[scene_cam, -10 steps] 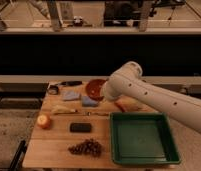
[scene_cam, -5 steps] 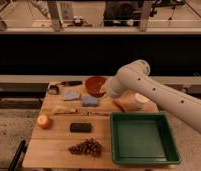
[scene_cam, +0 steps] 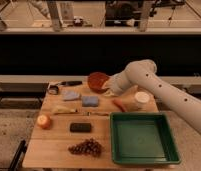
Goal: Stack bowls on top of each other
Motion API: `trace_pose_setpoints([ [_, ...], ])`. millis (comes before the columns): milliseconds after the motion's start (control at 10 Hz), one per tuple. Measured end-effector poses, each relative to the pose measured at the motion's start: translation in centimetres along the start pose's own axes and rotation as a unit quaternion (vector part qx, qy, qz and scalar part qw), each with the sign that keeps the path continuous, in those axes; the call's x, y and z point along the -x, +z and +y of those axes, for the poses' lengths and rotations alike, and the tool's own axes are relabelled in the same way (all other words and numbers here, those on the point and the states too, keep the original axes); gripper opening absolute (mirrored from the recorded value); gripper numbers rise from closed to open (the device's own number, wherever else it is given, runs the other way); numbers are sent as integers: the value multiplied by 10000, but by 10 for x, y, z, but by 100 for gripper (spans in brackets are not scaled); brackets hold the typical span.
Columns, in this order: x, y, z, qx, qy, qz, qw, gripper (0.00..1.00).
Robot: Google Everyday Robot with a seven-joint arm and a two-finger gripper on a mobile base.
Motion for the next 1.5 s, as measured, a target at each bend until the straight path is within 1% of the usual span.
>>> trace_pose_setpoints([
  [100,-6,-1,-5,-30,12,-4,10000,0],
  [200,-14,-4,-12,-75,10,37,10000,0],
  [700,-32,-22,-24,-230,11,230,9995,0],
  [800,-36,-29,-26,-295,38,251,9992,0],
  [1000,-39,-35,-30,-371,124,258,9989,0],
  [1200,-41,-37,-32,-383,227,261,9987,0],
  [1500,-51,-37,-31,-362,390,273,9982,0],
])
